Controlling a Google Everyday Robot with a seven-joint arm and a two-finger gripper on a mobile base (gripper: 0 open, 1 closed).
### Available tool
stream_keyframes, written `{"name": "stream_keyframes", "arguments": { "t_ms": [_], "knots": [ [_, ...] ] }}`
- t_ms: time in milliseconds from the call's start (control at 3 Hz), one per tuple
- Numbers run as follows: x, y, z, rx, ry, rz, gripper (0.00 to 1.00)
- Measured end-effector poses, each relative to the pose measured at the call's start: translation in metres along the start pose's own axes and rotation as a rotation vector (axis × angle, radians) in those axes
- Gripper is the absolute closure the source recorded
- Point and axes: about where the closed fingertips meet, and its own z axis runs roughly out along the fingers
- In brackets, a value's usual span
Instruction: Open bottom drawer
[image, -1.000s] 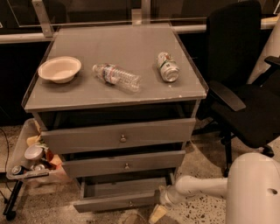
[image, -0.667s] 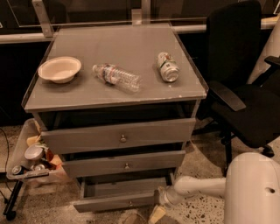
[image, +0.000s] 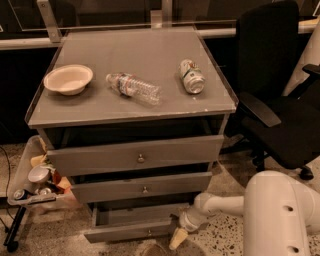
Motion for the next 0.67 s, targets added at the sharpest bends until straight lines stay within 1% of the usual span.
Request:
{"name": "stream_keyframes", "arguments": {
  "t_ms": [333,667],
  "knots": [
    [0.0123,0.0004,0.0209,-0.026,0.051,0.015,0.19],
    [0.0127,0.0009,0.0223,-0.028,0.054,0.015,0.42]
  ]
}}
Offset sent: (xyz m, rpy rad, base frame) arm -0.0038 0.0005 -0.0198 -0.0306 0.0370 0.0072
